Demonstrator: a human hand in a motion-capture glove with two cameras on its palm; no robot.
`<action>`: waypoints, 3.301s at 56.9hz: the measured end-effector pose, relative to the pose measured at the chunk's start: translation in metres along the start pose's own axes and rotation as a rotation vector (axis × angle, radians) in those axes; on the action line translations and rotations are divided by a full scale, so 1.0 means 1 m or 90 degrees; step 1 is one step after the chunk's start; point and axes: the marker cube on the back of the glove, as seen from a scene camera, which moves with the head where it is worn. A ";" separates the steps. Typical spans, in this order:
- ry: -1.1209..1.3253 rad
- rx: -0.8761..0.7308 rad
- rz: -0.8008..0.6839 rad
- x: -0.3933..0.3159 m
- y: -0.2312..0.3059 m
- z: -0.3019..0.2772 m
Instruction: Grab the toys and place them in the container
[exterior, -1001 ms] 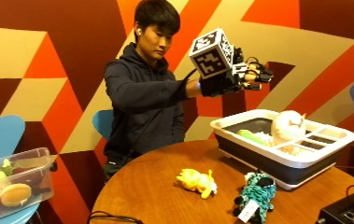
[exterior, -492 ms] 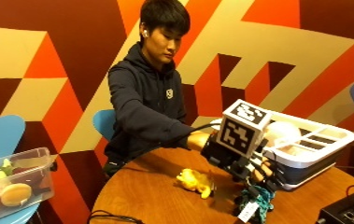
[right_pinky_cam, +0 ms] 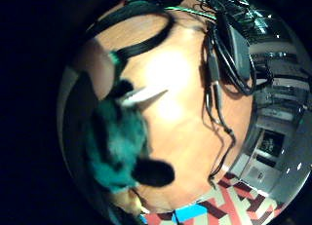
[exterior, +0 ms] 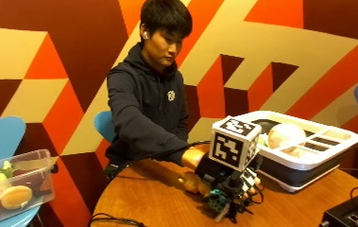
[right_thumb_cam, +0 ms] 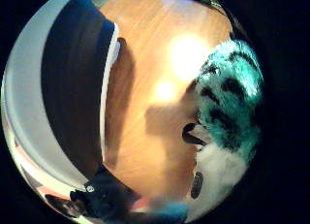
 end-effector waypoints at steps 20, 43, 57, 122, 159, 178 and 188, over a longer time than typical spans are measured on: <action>-0.181 0.266 -0.075 -0.038 0.084 -0.138; -0.671 0.367 -0.279 -0.234 0.121 -0.188; -0.658 0.060 -0.359 -0.303 0.103 -0.130; 0.006 -0.057 0.203 0.012 0.117 0.008; -0.623 0.340 -0.137 -0.160 0.150 -0.167; -0.507 0.171 -0.212 -0.196 0.132 -0.150; -0.501 0.212 -0.180 -0.166 0.145 -0.165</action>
